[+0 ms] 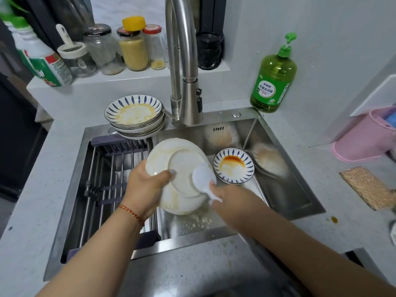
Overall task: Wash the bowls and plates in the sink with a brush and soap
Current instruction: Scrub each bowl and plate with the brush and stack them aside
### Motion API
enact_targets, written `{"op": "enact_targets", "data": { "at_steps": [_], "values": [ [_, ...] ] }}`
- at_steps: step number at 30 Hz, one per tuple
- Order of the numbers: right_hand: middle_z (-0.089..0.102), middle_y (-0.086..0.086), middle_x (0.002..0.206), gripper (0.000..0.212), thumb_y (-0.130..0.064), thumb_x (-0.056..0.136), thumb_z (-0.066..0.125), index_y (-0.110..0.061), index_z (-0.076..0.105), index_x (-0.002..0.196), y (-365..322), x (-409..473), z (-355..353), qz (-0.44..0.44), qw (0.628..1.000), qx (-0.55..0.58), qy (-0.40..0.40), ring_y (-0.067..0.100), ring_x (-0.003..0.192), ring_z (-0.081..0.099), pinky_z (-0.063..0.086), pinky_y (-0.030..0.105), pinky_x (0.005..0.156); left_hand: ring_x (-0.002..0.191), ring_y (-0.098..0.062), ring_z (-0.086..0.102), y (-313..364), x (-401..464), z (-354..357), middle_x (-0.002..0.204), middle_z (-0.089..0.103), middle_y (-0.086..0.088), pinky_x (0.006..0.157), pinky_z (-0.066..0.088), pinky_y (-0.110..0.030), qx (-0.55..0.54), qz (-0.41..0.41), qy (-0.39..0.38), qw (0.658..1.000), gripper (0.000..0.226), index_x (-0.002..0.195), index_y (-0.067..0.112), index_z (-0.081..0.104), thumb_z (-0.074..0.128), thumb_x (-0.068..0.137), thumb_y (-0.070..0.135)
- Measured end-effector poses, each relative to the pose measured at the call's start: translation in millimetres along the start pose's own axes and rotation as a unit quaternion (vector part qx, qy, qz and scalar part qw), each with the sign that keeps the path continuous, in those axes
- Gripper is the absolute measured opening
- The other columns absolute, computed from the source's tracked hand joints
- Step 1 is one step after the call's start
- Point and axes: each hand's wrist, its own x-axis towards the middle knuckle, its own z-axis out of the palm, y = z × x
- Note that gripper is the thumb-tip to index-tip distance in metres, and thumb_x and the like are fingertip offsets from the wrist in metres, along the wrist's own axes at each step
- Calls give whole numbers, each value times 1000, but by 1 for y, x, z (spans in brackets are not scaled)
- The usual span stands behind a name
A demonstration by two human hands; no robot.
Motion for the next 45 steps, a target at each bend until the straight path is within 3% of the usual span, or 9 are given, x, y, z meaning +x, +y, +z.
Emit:
{"op": "enact_targets", "data": {
  "at_steps": [6,12,15,20,29,33,38,41,45],
  "values": [
    [61,4,116,55,-34,97,38,-34,22,149,-13,16,-20,-21,999,15,37,25,104,58,47,33,86,95,-36,68,-4,-3,10,104,70,-18,80,57,-53,22,5,-31,999,49,107,9,61,73,60,5],
    [58,3,112,55,-34,98,38,-33,22,150,-2,-3,-3,-39,999,-9,-25,21,102,54,41,30,82,86,-27,67,8,4,-2,98,68,-11,66,56,-39,26,27,-3,999,48,106,10,60,73,61,2],
    [58,1,112,54,-35,98,38,-34,25,149,10,13,-13,-2,1000,-11,16,21,100,56,46,31,83,87,-25,67,9,3,-2,99,68,-11,71,57,-40,51,34,-23,998,47,102,12,61,72,57,8],
    [44,-7,77,54,-31,98,37,-30,23,151,5,27,-27,-9,999,8,38,17,81,49,43,30,68,89,-27,66,8,4,6,99,68,-9,73,57,-42,32,31,-7,999,40,100,15,60,74,68,-4],
    [62,2,113,55,-31,99,39,-28,20,151,-15,-8,11,-50,997,63,5,17,101,57,38,23,74,88,-29,65,-2,8,14,97,67,-10,75,57,-44,-30,7,102,994,39,99,16,59,74,66,1],
    [61,-1,98,55,-33,99,38,-31,19,151,-17,-10,9,-73,993,89,-12,11,89,54,38,20,64,90,-31,66,1,11,20,95,66,-8,80,57,-50,-49,-13,130,990,32,93,18,58,69,76,-7],
    [54,-3,93,51,-35,98,41,-31,31,148,2,-2,-5,-32,998,58,7,14,82,51,36,26,70,84,-27,66,10,10,12,99,66,-10,59,58,-43,-92,-56,109,988,32,109,10,57,63,82,-6],
    [60,4,113,52,-34,98,42,-30,30,149,16,22,-23,26,997,61,26,16,85,54,39,24,72,87,-30,67,13,9,8,102,67,-13,59,58,-48,-108,-73,78,988,32,112,8,60,60,84,-7],
    [58,7,96,50,-31,99,40,-28,32,148,15,32,-34,39,997,63,21,13,68,50,39,26,61,80,-29,67,17,9,10,98,67,-14,53,57,-45,-144,-84,93,982,31,111,6,59,59,84,-7]
  ]
}}
